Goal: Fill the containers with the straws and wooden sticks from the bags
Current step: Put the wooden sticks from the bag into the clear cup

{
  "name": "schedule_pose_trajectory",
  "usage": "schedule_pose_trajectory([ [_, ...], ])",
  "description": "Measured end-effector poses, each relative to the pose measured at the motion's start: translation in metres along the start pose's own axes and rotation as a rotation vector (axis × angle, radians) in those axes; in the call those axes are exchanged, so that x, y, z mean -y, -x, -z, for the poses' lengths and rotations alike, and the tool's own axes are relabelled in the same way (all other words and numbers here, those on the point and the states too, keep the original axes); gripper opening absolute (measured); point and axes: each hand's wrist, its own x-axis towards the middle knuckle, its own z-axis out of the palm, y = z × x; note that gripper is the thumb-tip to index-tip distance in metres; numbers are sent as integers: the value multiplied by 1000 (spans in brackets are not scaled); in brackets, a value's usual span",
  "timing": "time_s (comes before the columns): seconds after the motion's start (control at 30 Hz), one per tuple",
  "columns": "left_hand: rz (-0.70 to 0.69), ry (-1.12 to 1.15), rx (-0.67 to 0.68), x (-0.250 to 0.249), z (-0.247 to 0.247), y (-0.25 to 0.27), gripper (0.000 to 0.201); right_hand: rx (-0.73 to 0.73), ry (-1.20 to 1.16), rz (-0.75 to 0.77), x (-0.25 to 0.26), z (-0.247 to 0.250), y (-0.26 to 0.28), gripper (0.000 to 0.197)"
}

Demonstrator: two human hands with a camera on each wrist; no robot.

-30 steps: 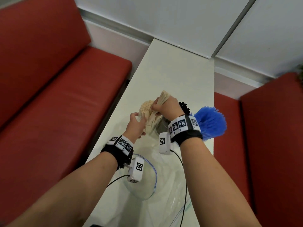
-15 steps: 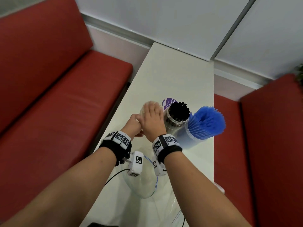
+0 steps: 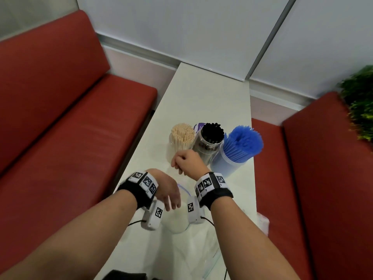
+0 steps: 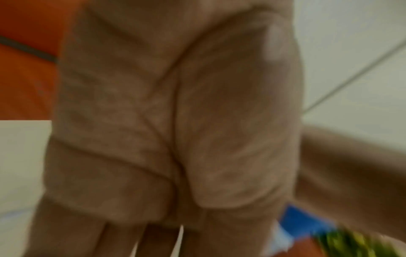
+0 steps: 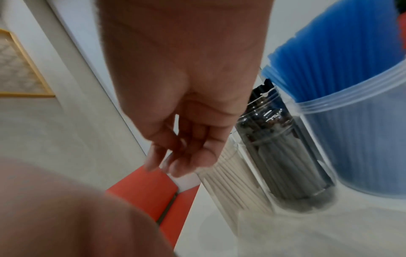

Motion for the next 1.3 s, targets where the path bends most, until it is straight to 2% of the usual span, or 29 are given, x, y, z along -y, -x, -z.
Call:
schedule_pose_trajectory([
  [0.03,38,-129,-159,3,-13,-11,31,65,-31,-25,-2,-5,9,32],
  [0.1,-80,-287,-629,16,-33,-35,23,190,-24,-81,-7,-19,25,32],
  [0.13,-140,-221,-794,27,-39,-45,25,254,28,-112,-11,-27,31,32],
  [0.17,-95,-218,-847,37,-43,-54,23,316,91,-146,-15,-37,36,30],
  [0.2,-13,-252,-855,47,-46,-59,16,364,167,-174,-20,-47,41,26],
  [0.23,88,-334,-825,54,-47,-64,24,379,237,-190,-26,-56,45,24],
  [0.3,179,-456,-756,64,-46,-72,40,331,307,-197,-38,-73,53,27],
  [0.43,166,-517,-725,70,-46,-81,33,187,259,-243,-55,-93,59,28],
  [0.5,174,-558,-670,68,-47,-78,34,185,295,-264,-61,-98,59,32],
  [0.6,168,-580,-558,54,-45,-64,30,214,394,-215,-66,-101,61,37],
  [0.7,188,-535,-512,28,-30,-34,21,175,411,-212,-62,-95,61,27],
  [0.77,175,-546,-502,9,-11,-6,21,176,368,-214,-52,-84,59,25],
  [0.87,139,-363,-429,-2,18,26,27,160,175,-231,-30,-56,53,17],
  [0.9,135,-280,-450,1,23,30,27,165,73,-246,-20,-44,50,14],
  [1.0,110,-105,-499,19,22,29,29,163,-129,-220,11,-1,38,20],
  [1.1,95,-190,-365,26,7,17,36,-74,-288,-90,41,39,22,37],
  [1.17,133,-346,-285,27,-4,5,54,-249,-216,29,54,55,10,42],
  [1.23,180,-522,-340,35,-17,-8,78,-340,-90,107,60,61,-4,42],
  [1.3,184,-602,-394,48,-27,-21,98,-393,-61,95,59,61,-17,42],
])
